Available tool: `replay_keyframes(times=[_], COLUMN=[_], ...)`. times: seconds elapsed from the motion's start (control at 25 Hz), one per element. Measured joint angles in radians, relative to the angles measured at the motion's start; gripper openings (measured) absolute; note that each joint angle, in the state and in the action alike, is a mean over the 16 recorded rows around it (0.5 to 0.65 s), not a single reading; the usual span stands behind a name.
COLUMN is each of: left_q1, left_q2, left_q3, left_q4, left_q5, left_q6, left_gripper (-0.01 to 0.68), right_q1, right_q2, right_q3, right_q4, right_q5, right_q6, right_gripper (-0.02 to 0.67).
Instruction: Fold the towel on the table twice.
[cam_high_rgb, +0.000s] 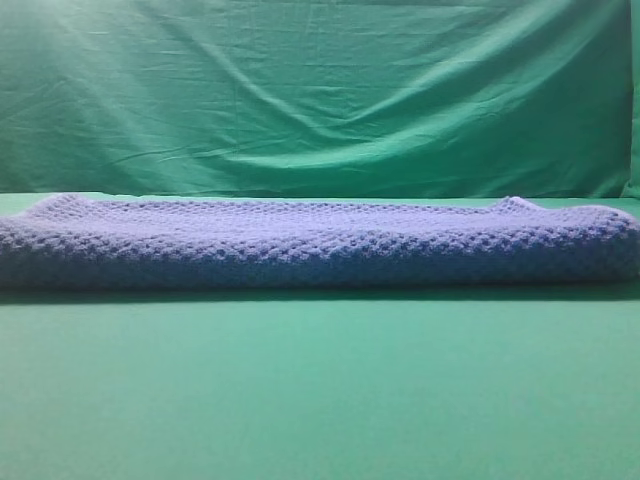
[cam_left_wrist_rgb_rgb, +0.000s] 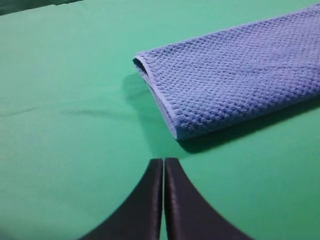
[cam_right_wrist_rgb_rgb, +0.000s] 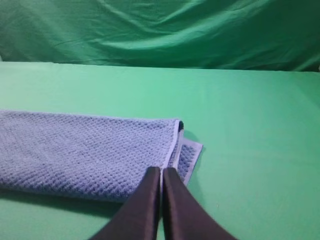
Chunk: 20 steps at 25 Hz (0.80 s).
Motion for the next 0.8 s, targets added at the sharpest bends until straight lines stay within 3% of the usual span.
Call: replay_keyframes(times=[0.48, 0.8], left_q1=[0.0, 0.0], left_q2=[-0.009, -0.009], left_q3=[0.112, 0.129], left_q4=[0.042, 0.069], left_q5=[-0.097, -0.131], left_q6=[0.003, 0.008], left_gripper=[0.0, 0.0], right_q1=[0.0, 0.0], right_q2=[0.0, 0.0], right_q3=[0.137, 0.153], right_q4=[-0.005, -0.005], right_q5=[-0.143, -0.1], right_q6=[0.0, 0.0], right_gripper=[0.0, 0.0])
